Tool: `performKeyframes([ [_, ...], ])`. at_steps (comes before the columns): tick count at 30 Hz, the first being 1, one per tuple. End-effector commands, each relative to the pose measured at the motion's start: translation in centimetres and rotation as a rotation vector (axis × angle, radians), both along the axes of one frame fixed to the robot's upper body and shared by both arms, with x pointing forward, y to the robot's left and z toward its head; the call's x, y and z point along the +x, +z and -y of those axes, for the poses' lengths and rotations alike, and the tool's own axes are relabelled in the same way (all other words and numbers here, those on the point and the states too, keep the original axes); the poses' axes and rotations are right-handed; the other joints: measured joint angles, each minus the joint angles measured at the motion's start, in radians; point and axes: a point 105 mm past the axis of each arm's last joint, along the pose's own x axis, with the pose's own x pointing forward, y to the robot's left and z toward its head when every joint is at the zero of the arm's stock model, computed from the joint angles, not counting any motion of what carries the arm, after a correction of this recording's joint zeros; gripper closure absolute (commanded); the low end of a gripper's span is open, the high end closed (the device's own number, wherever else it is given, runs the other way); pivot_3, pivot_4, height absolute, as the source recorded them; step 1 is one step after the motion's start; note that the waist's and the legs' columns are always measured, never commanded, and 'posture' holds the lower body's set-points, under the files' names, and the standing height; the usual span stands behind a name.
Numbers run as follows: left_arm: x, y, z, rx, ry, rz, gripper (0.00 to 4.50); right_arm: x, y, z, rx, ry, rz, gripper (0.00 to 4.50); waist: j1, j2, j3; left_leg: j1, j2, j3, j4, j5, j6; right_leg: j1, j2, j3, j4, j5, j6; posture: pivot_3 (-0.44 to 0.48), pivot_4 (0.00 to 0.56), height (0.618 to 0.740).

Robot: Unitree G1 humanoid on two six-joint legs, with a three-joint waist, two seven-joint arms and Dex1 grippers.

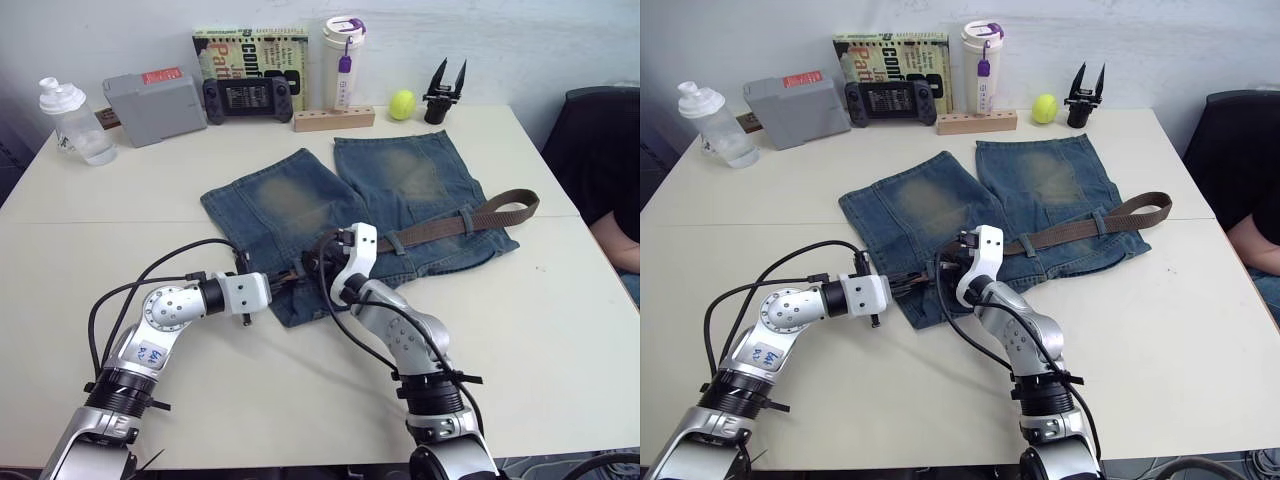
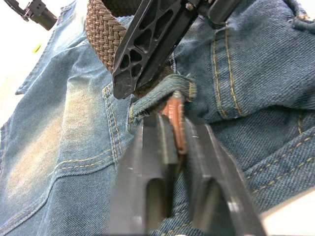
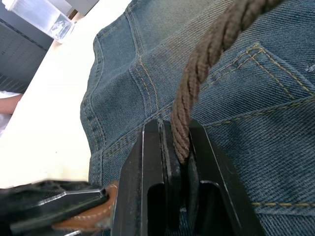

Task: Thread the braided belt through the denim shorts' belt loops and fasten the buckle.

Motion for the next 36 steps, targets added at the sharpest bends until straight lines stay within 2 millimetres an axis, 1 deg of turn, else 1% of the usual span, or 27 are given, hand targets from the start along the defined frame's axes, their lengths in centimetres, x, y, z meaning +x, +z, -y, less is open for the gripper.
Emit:
performKeyframes([
  [1,0.1,1.1,-0.4,-0.008,-0.008,0.040,4.48,-0.6,-1.6,-0.7,0.003,0.018,-0.075,4.50,-0.001,0.000,0.000,0.000,0.000,0.000,0.000,0.000,0.000,0.000,0.000,0.000,0.000,0.000,0.000,0.000,0.150,0.693],
  [7,1.0,2.0,-1.3,-0.016,0.012,0.044,4.48,-0.7,-1.7,-0.3,-0.008,0.020,-0.076,4.50,-0.001,0.000,0.000,0.000,0.000,0.000,0.000,0.000,0.000,0.000,0.000,0.000,0.000,0.000,0.000,0.000,0.150,0.693],
  [9,1.5,2.5,-1.6,-0.021,0.015,0.036,4.50,-1.3,-1.3,0.0,0.004,0.051,-0.067,3.61,0.001,0.000,0.000,0.000,0.000,0.000,0.000,0.000,0.000,0.000,0.000,0.000,0.000,0.000,0.000,0.000,0.150,0.693],
  [10,1.9,2.8,-1.8,-0.028,0.017,0.031,4.50,-1.6,-0.9,0.4,0.000,0.058,-0.052,3.26,0.001,0.000,0.000,0.000,0.000,0.000,0.000,0.000,0.000,0.000,0.000,0.000,0.000,0.000,0.000,0.000,0.150,0.693],
  [12,2.2,3.1,-1.9,-0.033,0.017,0.022,4.50,-2.3,-0.3,1.1,0.000,0.068,-0.035,2.31,0.001,0.001,0.000,-0.001,0.000,0.000,0.000,0.000,0.000,0.000,0.000,0.000,-0.001,0.000,0.000,0.000,0.150,0.693],
  [15,2.6,3.2,-1.8,-0.030,0.006,0.008,4.50,-5.1,1.2,2.7,-0.051,0.181,0.044,0.95,0.001,0.001,0.001,-0.002,0.000,0.000,0.000,0.000,0.001,-0.001,0.000,0.000,-0.002,0.000,0.000,0.000,0.150,0.693],
  [16,2.7,3.2,-1.8,-0.030,0.003,0.004,4.50,-5.9,1.6,3.5,-0.087,0.205,0.072,0.43,0.002,0.001,0.001,-0.002,0.000,0.000,0.000,-0.001,0.001,-0.001,0.000,0.000,-0.002,0.000,0.000,0.000,0.150,0.693],
  [17,2.7,3.2,-1.8,-0.029,0.000,0.001,4.50,-6.3,1.9,4.0,-0.110,0.214,0.086,0.03,0.004,0.001,0.001,-0.002,0.000,0.000,0.000,-0.001,0.001,-0.001,0.000,0.000,-0.002,0.000,0.000,0.000,0.150,0.693],
  [18,2.8,3.1,-1.8,-0.031,-0.004,-0.007,4.50,-6.4,2.3,5.3,-0.180,0.200,0.134,0.03,0.002,0.001,0.001,-0.002,0.000,0.000,0.000,-0.001,0.001,-0.001,0.000,0.000,-0.002,0.000,0.000,0.000,0.150,0.693],
  [19,2.8,3.0,-1.9,-0.033,-0.007,-0.012,4.50,-6.5,2.7,6.2,-0.229,0.191,0.167,0.03,0.001,0.001,0.001,-0.002,0.000,0.000,0.000,-0.001,0.001,-0.001,0.000,0.000,-0.002,0.000,0.000,0.000,0.150,0.693],
  [20,2.8,3.0,-1.8,-0.031,-0.013,-0.018,4.50,-6.2,3.2,7.5,-0.299,0.157,0.210,0.03,0.001,0.001,0.002,-0.002,0.000,0.000,0.000,-0.001,0.001,-0.001,0.000,0.000,-0.002,0.000,0.000,0.000,0.150,0.693],
  [21,2.8,2.9,-1.8,-0.029,-0.018,-0.022,4.50,-6.0,3.5,8.3,-0.346,0.135,0.238,0.03,0.002,0.001,0.002,-0.002,0.000,0.000,0.000,-0.001,0.001,-0.001,0.000,-0.001,-0.002,0.000,0.000,0.000,0.150,0.693],
  [22,2.7,2.9,-1.8,-0.028,-0.021,-0.024,4.50,-5.9,3.7,8.7,-0.368,0.124,0.251,0.03,0.002,0.001,0.002,-0.002,0.000,0.000,0.000,-0.001,0.001,-0.001,0.000,-0.001,-0.002,0.000,0.000,0.000,0.150,0.693],
  [23,2.7,2.8,-1.7,-0.031,-0.031,-0.037,4.50,-4.7,4.5,10.6,-0.422,0.045,0.288,0.03,0.001,0.001,0.002,-0.002,0.000,0.000,0.000,-0.001,0.001,-0.001,0.001,-0.001,-0.002,0.000,0.000,0.000,0.150,0.693],
  [24,2.6,2.7,-1.6,-0.034,-0.038,-0.046,4.50,-3.9,5.2,11.9,-0.454,-0.010,0.314,0.03,0.000,0.000,0.002,-0.002,0.000,0.000,0.000,-0.001,0.001,-0.001,0.001,-0.001,-0.002,0.000,0.000,0.000,0.150,0.693],
  [25,2.5,2.9,-1.5,-0.036,-0.048,-0.051,4.50,-3.2,5.5,12.9,-0.482,-0.046,0.324,0.03,0.001,0.000,0.002,-0.002,0.000,0.000,0.000,0.000,0.001,-0.001,0.001,-0.001,-0.002,0.000,0.000,0.000,0.150,0.693],
  [26,2.4,3.0,-1.3,-0.037,-0.058,-0.054,4.50,-2.6,5.3,13.4,-0.495,-0.069,0.314,0.27,0.001,0.000,0.002,-0.002,0.000,0.000,0.000,0.000,0.001,-0.001,0.001,-0.001,-0.002,0.000,0.000,0.000,0.150,0.693],
  [28,2.3,3.3,-1.2,-0.032,-0.070,-0.052,4.50,-2.1,3.4,13.3,-0.551,-0.034,0.272,0.82,0.004,0.000,0.003,-0.002,0.000,0.000,0.000,0.000,0.001,-0.001,0.001,-0.001,-0.002,0.000,0.000,0.000,0.150,0.693],
  [32,2.0,4.2,-1.6,-0.021,-0.078,-0.043,4.50,-1.3,-0.2,13.7,-0.639,-0.035,0.171,2.79,0.001,0.000,0.003,-0.002,0.000,0.000,0.000,0.000,0.001,-0.001,0.001,-0.001,-0.002,0.000,0.000,0.000,0.150,0.693],
  [34,2.0,4.7,-2.2,-0.020,-0.061,-0.041,4.50,-0.9,-1.3,14.0,-0.640,-0.056,0.141,3.77,-0.002,-0.002,0.002,-0.002,0.000,0.001,0.000,0.000,0.001,0.000,0.001,-0.001,-0.002,0.000,0.001,0.000,0.150,0.693],
  [35,2.0,4.9,-2.7,-0.025,-0.043,-0.044,4.50,-0.7,-1.6,14.1,-0.640,-0.064,0.134,4.18,-0.002,-0.003,0.002,-0.001,0.000,0.001,0.000,0.000,0.001,0.000,0.001,-0.001,-0.002,0.000,0.001,0.000,0.150,0.693],
  [36,2.0,4.9,-3.3,-0.024,-0.025,-0.047,4.50,-0.6,-1.9,14.2,-0.643,-0.074,0.127,4.48,-0.001,-0.003,0.002,0.000,0.000,0.001,0.000,0.000,0.001,0.001,0.001,-0.001,-0.002,0.000,0.001,0.000,0.150,0.693],
])
